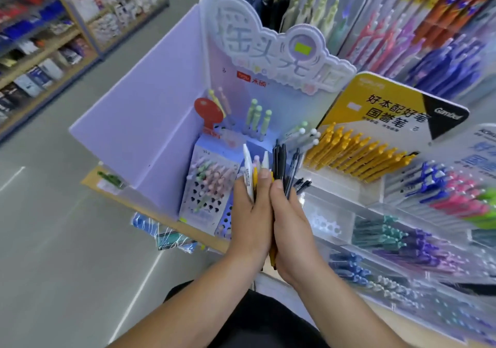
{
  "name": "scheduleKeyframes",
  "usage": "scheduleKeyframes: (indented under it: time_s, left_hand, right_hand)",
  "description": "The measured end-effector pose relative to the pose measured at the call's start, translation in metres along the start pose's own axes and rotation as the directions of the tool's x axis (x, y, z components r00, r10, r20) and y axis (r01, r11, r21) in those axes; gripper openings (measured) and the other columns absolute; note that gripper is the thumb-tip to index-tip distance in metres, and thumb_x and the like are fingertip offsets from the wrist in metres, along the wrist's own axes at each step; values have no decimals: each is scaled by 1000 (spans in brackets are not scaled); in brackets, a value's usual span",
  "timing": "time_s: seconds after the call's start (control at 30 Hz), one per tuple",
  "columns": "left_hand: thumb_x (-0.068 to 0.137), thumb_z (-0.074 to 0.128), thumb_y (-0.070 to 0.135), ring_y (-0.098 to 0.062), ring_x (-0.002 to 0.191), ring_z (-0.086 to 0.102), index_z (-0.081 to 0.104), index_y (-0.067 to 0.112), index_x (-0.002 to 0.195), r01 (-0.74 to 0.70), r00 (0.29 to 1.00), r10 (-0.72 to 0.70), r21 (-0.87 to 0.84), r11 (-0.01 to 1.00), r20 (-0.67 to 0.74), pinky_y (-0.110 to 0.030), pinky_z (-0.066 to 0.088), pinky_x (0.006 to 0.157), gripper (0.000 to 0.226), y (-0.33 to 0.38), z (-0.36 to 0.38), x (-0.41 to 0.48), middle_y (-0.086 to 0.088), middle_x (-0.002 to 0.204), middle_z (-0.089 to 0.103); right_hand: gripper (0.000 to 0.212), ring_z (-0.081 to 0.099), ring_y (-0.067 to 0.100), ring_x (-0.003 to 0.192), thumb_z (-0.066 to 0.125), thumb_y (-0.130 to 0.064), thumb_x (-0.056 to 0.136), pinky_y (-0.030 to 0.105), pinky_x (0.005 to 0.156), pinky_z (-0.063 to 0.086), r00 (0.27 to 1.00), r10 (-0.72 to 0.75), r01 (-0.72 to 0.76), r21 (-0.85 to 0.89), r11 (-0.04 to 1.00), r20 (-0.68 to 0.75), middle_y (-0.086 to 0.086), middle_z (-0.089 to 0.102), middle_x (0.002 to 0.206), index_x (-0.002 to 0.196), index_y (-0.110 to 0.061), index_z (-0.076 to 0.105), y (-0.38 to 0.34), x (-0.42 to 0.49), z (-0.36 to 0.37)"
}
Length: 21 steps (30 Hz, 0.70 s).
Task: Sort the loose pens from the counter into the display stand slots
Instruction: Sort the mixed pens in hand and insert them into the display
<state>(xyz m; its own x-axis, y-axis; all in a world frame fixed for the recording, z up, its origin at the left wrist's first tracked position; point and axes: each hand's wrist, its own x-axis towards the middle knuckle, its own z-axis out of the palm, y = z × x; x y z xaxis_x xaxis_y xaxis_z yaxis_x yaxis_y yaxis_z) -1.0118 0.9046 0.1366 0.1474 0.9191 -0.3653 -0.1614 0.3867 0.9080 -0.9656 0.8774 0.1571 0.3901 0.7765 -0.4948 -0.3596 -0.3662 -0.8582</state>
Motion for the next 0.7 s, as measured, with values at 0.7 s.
scheduleKeyframes:
  time_s: [0.7]
  left_hand:
    - [86,76,47,-11,83,79,78,18,99,362,923,-343,-92,928,174,-23,59,64,33,15,69,-9,-3,93,82]
  right_hand:
    - [58,42,-6,133,34,-68,99,31,122,29,993,-33,26,-64,998,-115,-32,47,139,151,-42,44,-36,-1,-55]
